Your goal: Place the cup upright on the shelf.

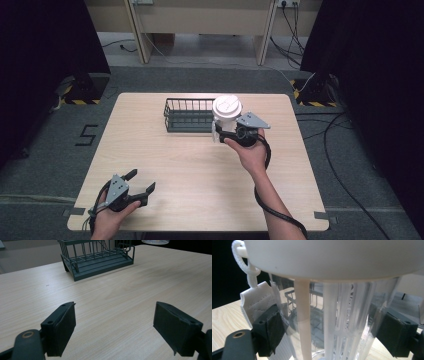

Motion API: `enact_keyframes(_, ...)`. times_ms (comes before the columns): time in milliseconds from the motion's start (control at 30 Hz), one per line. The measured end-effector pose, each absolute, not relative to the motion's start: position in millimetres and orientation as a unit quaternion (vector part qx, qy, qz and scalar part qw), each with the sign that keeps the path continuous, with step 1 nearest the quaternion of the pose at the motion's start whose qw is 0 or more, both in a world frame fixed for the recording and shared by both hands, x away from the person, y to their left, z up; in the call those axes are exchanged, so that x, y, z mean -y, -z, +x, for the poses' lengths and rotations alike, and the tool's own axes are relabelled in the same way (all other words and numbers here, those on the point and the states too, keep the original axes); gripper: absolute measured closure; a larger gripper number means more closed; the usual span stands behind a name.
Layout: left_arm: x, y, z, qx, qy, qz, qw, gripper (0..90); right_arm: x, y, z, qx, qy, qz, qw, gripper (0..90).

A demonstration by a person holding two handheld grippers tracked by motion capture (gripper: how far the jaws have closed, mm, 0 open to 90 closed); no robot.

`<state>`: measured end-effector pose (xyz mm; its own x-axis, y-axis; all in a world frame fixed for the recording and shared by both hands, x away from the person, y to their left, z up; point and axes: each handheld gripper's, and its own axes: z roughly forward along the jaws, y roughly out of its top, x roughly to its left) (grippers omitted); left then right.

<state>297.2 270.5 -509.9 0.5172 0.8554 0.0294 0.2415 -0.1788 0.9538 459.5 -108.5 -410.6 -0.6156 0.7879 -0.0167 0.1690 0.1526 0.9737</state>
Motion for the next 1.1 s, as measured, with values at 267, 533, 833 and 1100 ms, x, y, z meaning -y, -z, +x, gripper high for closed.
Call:
enact_keyframes(267,-270.6,509.8,297.2,-0.387,-0.301,0.707,0.51,17.6,104.5,405.1,467.6,-0.706,-0.556,0.338,0.279,17.6)
enact_keyframes(533,-270.7,509.8,297.2,-0.388,-0.301,0.706,0.51,17.6,98.1,400.6,476.0,-0.708,-0.554,0.337,0.279,17.7)
enact_keyframes(833,-270.9,509.7,297.2,-0.387,-0.301,0.706,0.511,17.6,91.3,394.9,487.3,-0.709,-0.553,0.338,0.278,17.7)
enact_keyframes(1100,-271.0,509.8,297.2,-0.388,-0.3,0.705,0.512,17.5,85.7,391.7,496.4,-0.709,-0.554,0.34,0.276,17.7)
